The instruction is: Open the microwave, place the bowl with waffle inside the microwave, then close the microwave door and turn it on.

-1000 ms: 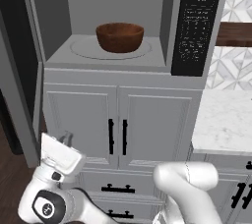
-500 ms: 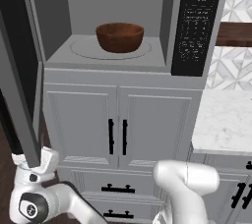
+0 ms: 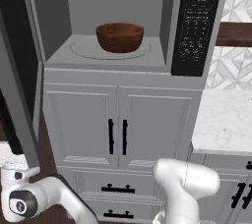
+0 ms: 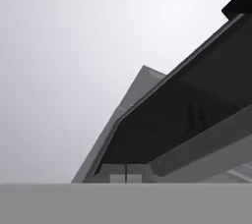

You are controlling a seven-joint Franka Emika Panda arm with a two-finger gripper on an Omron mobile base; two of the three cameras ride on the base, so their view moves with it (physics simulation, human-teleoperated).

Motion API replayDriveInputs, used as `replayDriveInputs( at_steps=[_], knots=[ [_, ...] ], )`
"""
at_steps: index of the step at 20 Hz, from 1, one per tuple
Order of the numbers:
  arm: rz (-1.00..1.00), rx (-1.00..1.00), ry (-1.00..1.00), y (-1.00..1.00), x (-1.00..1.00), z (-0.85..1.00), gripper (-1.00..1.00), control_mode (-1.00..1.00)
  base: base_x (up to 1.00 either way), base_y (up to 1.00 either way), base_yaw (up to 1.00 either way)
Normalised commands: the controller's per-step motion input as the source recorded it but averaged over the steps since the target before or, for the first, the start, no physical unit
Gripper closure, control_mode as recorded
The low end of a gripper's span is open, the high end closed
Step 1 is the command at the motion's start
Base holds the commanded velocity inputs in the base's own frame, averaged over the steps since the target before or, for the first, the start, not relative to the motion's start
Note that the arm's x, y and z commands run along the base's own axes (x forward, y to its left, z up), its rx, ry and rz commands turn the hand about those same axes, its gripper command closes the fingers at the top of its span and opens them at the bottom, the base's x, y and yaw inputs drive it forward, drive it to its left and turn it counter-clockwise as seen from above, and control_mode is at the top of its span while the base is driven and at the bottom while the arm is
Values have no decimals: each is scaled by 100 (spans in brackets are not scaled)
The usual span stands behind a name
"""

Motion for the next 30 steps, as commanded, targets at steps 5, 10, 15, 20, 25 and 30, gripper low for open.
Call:
replayDriveInputs(
  at_steps=[5,10,15,20,25,30],
  knots=[
    [11,0,-1,7,0,53,100,-100,0,0,0],
    [10,0,0,0,0,77,100,-100,0,0,0],
    [10,3,0,-3,-11,78,100,-100,0,0,0],
    [11,28,0,-48,-45,71,100,-100,0,0,0],
    [19,41,3,-83,-64,58,100,-100,0,0,0],
    [21,53,23,-94,-55,34,100,-100,0,0,0]
  ],
)
